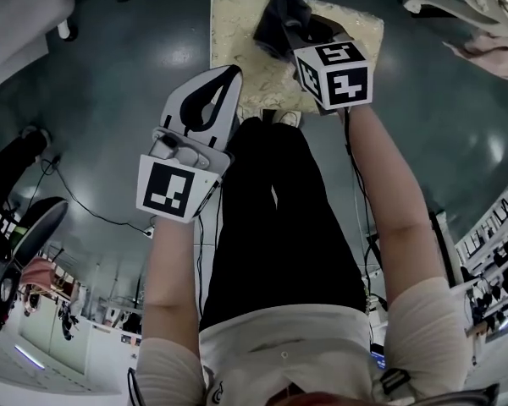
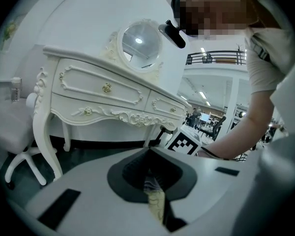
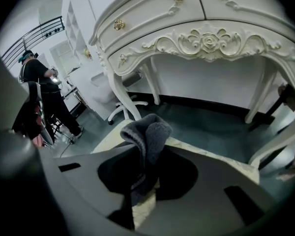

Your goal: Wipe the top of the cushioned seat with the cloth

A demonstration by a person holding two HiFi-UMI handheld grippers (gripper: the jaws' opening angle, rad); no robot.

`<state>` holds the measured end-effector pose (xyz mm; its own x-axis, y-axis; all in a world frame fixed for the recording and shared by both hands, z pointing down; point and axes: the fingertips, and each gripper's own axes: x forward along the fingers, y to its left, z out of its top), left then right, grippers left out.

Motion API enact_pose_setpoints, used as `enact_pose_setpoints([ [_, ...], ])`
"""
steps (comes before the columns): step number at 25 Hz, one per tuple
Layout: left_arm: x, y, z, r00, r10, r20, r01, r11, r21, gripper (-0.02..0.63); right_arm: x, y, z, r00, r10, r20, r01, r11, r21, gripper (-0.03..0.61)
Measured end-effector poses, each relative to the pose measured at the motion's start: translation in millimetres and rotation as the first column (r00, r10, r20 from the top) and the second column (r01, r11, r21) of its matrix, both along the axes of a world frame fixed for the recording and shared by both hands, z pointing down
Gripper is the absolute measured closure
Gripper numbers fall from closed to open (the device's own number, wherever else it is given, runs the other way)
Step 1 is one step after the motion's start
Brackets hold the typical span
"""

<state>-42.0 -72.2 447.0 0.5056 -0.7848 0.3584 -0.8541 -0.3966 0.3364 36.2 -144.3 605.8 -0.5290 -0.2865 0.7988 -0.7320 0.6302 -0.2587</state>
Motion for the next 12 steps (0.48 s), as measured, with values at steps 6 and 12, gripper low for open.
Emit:
enact_pose_setpoints([
  [6,43.7,-10.2,-8.1,0.999,0.024,-0.030,-0.023,1.000,0.013,0.601,46.9,-5.6,-0.1,0.999,0.020,-0.029,-0.019,1.000,0.009,0.503],
  [12,93.6,-12.7,-13.6,0.995,0.096,-0.041,-0.095,0.995,0.026,0.601,112.7,-10.9,0.1,0.994,0.099,-0.053,-0.099,0.995,0.005,0.503],
])
